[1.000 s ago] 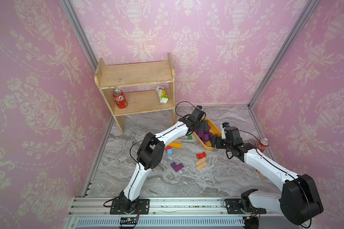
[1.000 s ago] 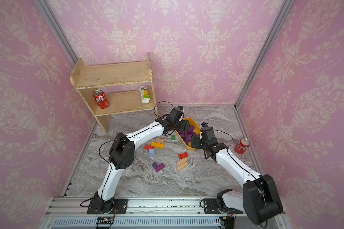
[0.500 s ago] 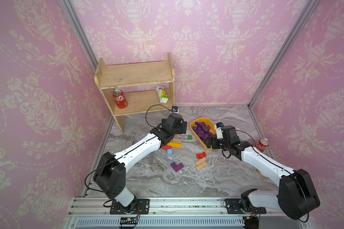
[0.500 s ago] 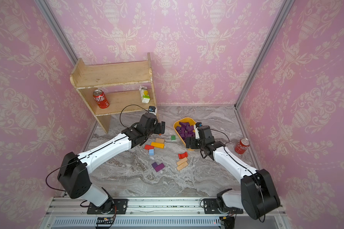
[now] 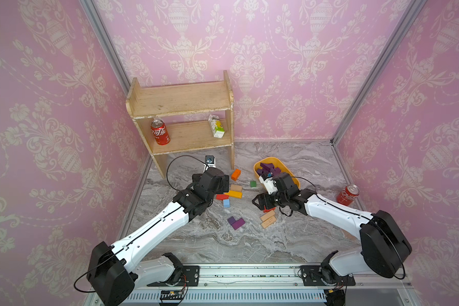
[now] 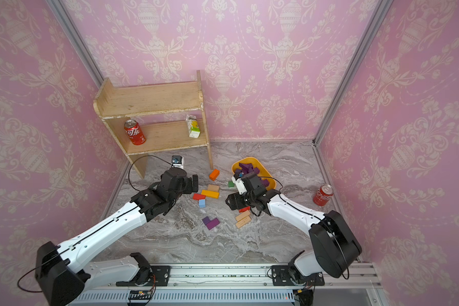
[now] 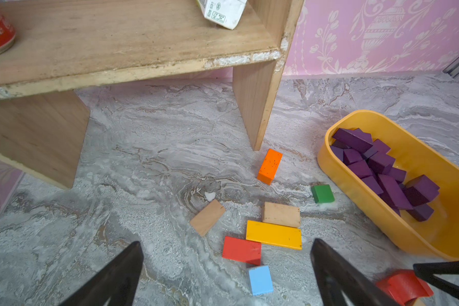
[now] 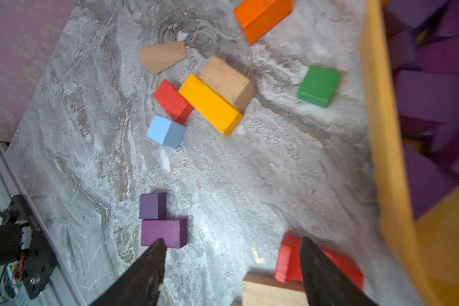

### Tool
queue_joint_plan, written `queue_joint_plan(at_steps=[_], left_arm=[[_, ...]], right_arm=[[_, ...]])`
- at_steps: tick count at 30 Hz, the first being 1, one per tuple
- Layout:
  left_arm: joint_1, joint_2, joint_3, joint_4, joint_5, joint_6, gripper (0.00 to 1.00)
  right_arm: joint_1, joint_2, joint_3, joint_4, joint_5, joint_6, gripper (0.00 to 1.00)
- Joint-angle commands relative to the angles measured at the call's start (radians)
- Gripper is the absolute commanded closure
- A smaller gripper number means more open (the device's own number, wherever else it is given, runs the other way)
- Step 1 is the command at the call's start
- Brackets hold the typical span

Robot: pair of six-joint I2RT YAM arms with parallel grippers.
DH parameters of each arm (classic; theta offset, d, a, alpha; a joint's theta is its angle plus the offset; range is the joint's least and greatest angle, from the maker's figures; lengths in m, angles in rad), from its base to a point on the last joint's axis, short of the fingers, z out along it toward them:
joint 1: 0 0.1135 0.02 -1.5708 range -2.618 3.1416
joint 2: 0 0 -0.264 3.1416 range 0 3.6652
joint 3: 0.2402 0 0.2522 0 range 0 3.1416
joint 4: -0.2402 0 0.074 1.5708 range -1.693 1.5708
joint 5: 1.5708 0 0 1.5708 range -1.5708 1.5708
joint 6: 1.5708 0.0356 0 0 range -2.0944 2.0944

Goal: Pick purple bricks into the storage bin
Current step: Pick up the building block from the center of the board.

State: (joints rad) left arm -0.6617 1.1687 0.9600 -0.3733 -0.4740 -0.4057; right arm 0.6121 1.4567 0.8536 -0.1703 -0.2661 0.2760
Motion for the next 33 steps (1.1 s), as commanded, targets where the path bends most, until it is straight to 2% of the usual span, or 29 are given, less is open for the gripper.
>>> queue_joint_plan(at_steps=[1,6,10,14,21,33], left_arm=[[0.010,-0.059,-0.062,-0.077,-0.011,-0.046,0.01],[0.025,-0.149,-0.114,-0.077,-0.037,-0.046,0.01],[0.029,-0.177,-0.119,-0.085,-0.058,-0.052,0.01],[0.029,-0.203,-0.131,-0.077,-0.071,-0.052,0.01],[0.032,-0.262,-0.201,-0.021,-0.043,-0.002,0.01],[0.044,-0.401,-0.309,0.014,-0.081,0.028,0.01]], right_arm=[[0.062,0.026,0.009,-0.026,-0.067,-0.039,0.23],[0.166,0.050,0.006,-0.067,-0.025,-0.090,0.26],[0.246,0.092,0.041,-0.123,0.073,-0.126,0.32],[0.287,0.144,0.088,-0.146,0.082,-0.141,0.37],[0.330,0.218,0.169,-0.141,0.101,-0.126,0.38],[0.353,0.405,0.311,-0.200,0.144,-0.096,0.43]])
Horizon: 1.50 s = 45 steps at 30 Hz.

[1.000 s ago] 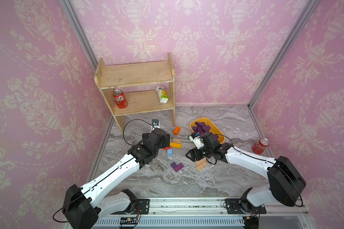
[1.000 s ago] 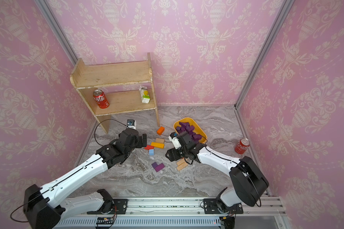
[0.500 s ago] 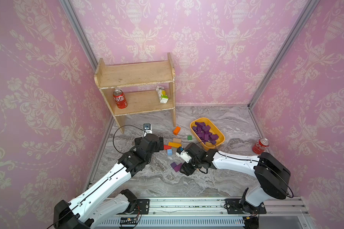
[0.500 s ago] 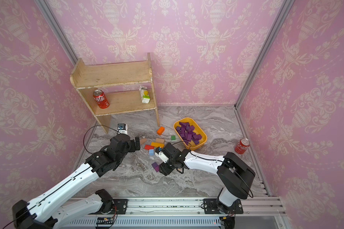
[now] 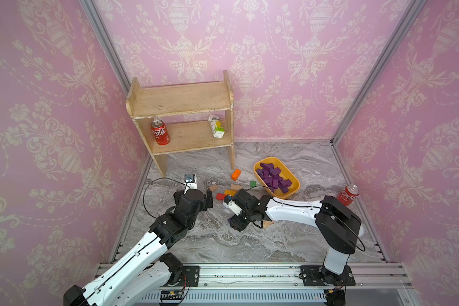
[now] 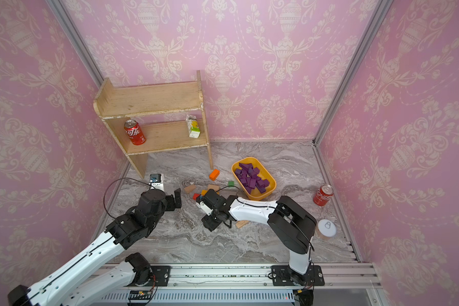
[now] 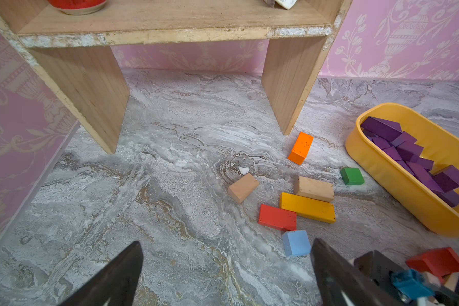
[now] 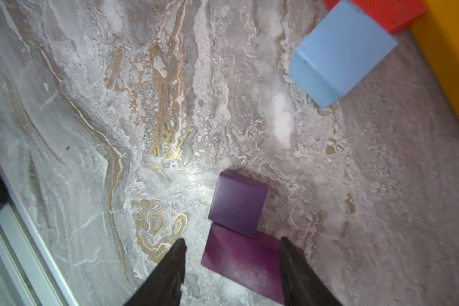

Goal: Pick purple bricks into the storage bin
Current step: Pick up the building block from the center of the board, then place the building block in the storage box.

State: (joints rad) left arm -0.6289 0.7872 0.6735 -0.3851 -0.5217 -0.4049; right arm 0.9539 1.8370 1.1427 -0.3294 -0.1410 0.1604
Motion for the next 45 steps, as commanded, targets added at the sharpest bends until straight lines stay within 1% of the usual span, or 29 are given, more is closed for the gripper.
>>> queue_joint_plan(at_steps=[1,5,9,12,14,18,21,22,24,26,28,34,37,45], left_arm=[[0.013,-0.020,-0.027,0.026,-0.034,0.027,0.01],[0.018,-0.005,-0.031,0.025,-0.029,0.031,0.01],[0.020,0.001,-0.032,0.027,-0.033,0.041,0.01],[0.024,-0.002,-0.037,0.026,-0.036,0.048,0.01],[0.027,-0.008,-0.042,0.022,-0.040,0.049,0.01],[0.031,-0.023,-0.059,0.023,-0.047,0.040,0.01],[0.035,-0.026,-0.069,0.019,-0.046,0.032,0.01],[0.037,-0.026,-0.069,0.016,-0.047,0.027,0.01],[0.038,-0.022,-0.067,0.011,-0.050,0.019,0.01],[0.040,-0.016,-0.068,0.016,-0.052,0.020,0.01],[0.040,-0.012,-0.069,0.030,-0.051,0.022,0.01],[0.047,0.021,-0.075,0.096,-0.040,0.036,0.01],[0.049,0.045,-0.066,0.118,-0.028,0.047,0.01],[0.054,0.094,-0.046,0.172,0.001,0.077,0.01]], right_arm=[[0.012,0.036,0.064,-0.044,0.021,0.023,0.43],[0.015,0.075,0.090,-0.040,0.007,0.018,0.45],[0.020,0.102,0.110,-0.052,0.027,0.022,0.46],[0.026,0.123,0.123,-0.076,0.060,0.024,0.52],[0.036,0.135,0.139,-0.103,0.107,0.014,0.56],[0.052,0.141,0.147,-0.114,0.175,-0.005,0.60],[0.051,0.131,0.149,-0.119,0.210,0.005,0.64],[0.048,0.121,0.148,-0.120,0.210,0.009,0.65],[0.030,0.088,0.135,-0.099,0.151,0.008,0.66],[-0.002,0.039,0.118,-0.067,0.094,0.023,0.67],[-0.041,-0.002,0.122,-0.066,0.067,0.036,0.67],[-0.167,-0.114,0.157,-0.080,0.037,0.050,0.67],[-0.238,-0.162,0.158,-0.086,0.045,0.073,0.67],[-0.448,-0.262,0.087,-0.075,0.081,0.115,0.67]])
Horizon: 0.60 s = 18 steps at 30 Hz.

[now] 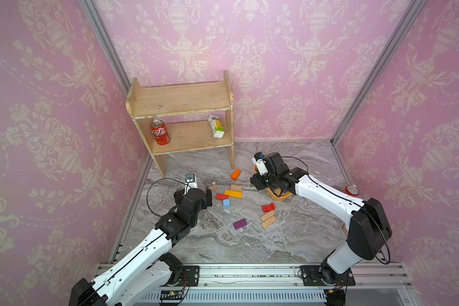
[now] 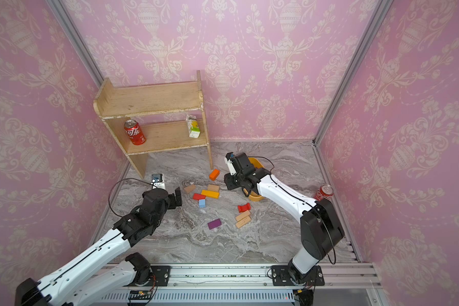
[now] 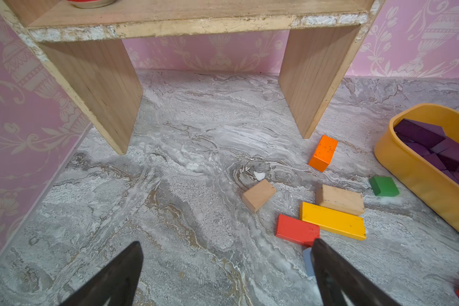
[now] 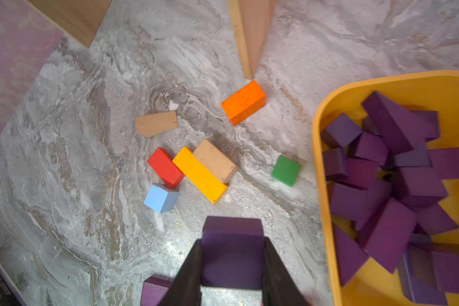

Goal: Pick purple bricks into the storage bin
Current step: Place the building block in the storage box.

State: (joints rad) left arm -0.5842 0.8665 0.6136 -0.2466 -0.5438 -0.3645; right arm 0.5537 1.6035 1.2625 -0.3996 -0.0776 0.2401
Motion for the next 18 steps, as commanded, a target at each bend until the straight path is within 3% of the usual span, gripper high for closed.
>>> queue_joint_plan(at_steps=[1,10,13,15,18], left_arm=[[0.009,0.024,0.017,0.038,0.027,0.042,0.01],[0.011,0.130,0.074,0.061,0.089,0.089,0.01],[0.011,0.158,0.091,0.051,0.119,0.101,0.01],[0.011,0.175,0.102,0.042,0.135,0.108,0.01],[0.011,0.185,0.109,0.032,0.150,0.108,0.01]], right_arm=[[-0.077,-0.037,-0.044,-0.005,0.020,0.041,0.67],[-0.267,-0.040,-0.061,-0.046,0.063,0.043,0.64],[-0.299,-0.028,-0.062,-0.053,0.053,0.048,0.50],[-0.300,-0.036,-0.073,-0.041,0.039,0.043,0.34],[-0.301,-0.060,-0.079,-0.034,0.019,0.044,0.29]])
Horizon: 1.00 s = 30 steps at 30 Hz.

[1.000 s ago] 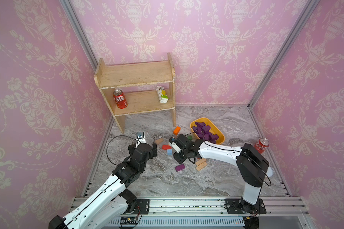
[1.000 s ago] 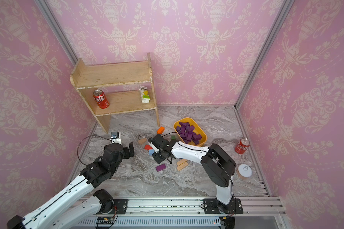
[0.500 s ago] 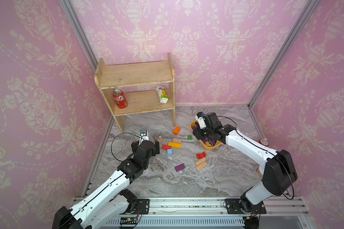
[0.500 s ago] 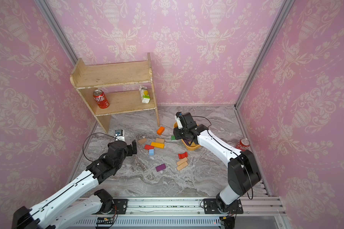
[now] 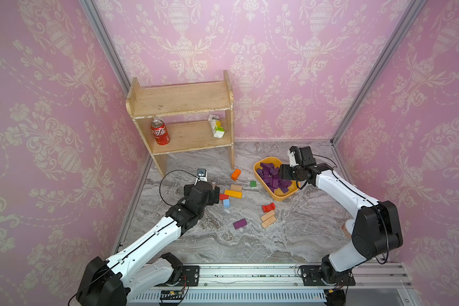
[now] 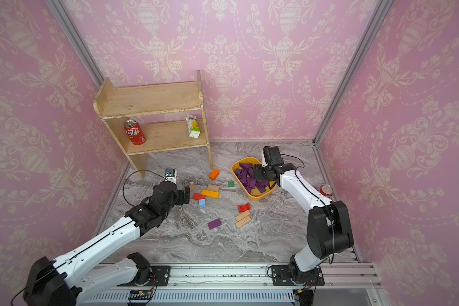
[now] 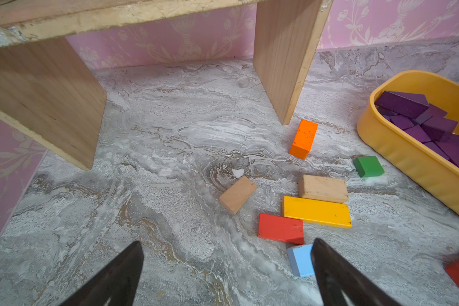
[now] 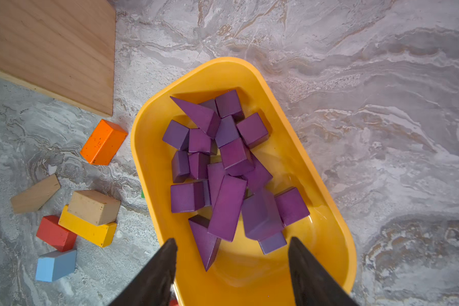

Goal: Pick purple bricks into the storage bin
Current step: Place the building block in the storage box.

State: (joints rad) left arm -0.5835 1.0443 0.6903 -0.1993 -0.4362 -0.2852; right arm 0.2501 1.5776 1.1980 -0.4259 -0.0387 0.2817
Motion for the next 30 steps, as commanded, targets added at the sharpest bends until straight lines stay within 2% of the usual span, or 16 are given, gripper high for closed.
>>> queue_joint_plan(at_steps=[1,17,30], left_arm=[[0.010,0.007,0.034,-0.017,0.046,0.029,0.01],[0.008,0.012,0.048,-0.093,0.261,0.058,0.01],[-0.021,0.108,0.081,-0.112,0.370,0.135,0.01]], right_arm=[[0.003,-0.046,-0.015,-0.004,-0.019,0.006,0.29],[0.003,-0.214,-0.135,-0.024,-0.009,-0.006,0.21],[0.002,-0.280,-0.178,-0.056,0.012,-0.005,0.05]])
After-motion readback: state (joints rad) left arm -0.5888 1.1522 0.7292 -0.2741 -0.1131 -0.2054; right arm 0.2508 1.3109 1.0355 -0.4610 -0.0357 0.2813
